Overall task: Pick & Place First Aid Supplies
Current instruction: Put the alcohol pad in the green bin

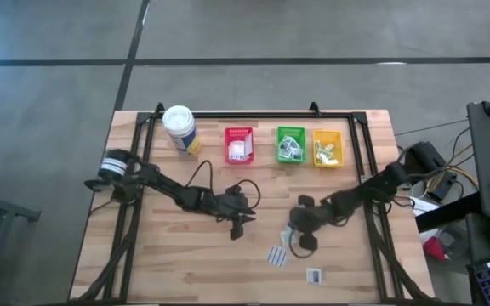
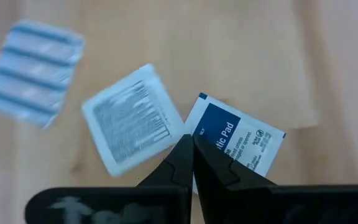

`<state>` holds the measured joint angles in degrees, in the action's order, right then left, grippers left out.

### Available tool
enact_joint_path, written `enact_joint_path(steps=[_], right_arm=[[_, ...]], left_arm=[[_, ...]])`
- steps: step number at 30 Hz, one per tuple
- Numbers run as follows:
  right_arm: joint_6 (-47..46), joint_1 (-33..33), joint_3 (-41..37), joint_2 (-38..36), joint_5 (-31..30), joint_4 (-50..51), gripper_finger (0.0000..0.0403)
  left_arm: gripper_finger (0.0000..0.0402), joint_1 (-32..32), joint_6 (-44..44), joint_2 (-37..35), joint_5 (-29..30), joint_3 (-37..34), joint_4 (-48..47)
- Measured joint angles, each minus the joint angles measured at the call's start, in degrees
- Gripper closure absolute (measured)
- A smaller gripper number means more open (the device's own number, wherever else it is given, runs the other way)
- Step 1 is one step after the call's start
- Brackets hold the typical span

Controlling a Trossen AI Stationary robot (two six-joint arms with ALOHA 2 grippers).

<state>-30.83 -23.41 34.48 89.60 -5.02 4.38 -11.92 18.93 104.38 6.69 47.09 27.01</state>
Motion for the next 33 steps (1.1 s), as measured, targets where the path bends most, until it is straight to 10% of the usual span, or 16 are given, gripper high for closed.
enact_joint_path(steps=[33], right_arm=[[-8.25,13.73,0.25,4.86,-1.68,-10.18,0.0394]], left_arm=[[0.0307,3.08,-3.97,12.91,3.31,10.1,9.0]])
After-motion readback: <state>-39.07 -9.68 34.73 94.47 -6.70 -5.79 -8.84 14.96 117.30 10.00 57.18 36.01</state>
